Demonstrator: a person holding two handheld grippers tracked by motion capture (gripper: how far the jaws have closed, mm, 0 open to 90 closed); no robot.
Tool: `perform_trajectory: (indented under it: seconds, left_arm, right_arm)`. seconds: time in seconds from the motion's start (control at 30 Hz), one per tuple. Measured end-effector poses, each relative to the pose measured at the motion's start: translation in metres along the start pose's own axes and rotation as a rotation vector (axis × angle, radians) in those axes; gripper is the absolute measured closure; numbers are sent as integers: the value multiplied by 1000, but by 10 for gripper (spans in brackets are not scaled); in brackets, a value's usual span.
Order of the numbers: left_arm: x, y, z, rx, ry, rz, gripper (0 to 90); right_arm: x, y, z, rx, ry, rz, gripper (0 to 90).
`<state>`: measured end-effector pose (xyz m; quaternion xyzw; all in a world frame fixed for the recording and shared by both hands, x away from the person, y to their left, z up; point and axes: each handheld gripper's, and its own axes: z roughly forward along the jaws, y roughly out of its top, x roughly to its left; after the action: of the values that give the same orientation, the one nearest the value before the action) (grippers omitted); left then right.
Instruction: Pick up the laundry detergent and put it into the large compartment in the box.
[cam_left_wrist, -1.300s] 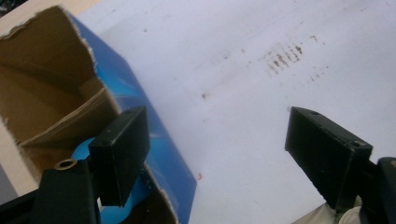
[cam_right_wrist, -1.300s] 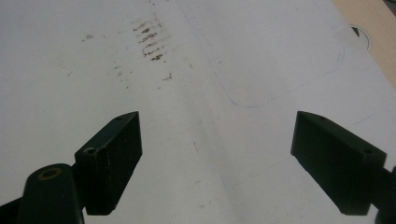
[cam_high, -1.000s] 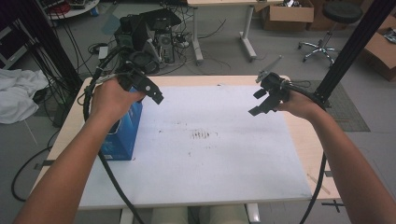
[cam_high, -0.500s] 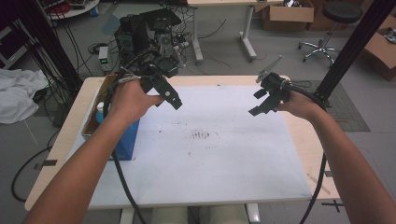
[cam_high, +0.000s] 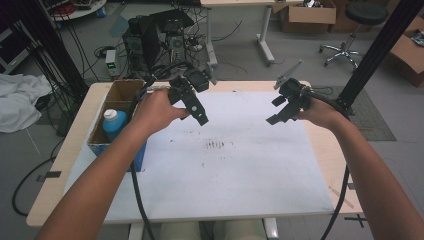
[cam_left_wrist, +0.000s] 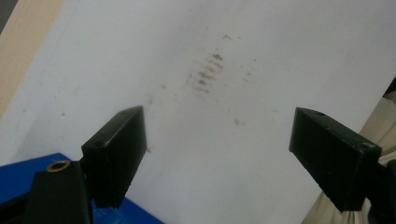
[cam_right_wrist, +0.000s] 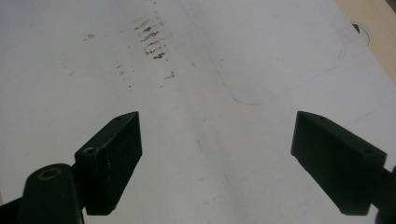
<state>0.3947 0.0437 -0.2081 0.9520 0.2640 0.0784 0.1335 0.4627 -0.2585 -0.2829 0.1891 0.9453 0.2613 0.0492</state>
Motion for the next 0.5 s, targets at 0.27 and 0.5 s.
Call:
perform_trajectory:
  seconds: [0.27, 0.5]
  left_arm:
    - [-7, 5, 12, 5, -20, 64, 197]
    - [-12, 6, 25, 18, -35, 108, 194]
  right_arm:
    - [2, 2, 3, 3, 1, 3, 162]
    - [3, 3, 4, 9, 5, 4, 163]
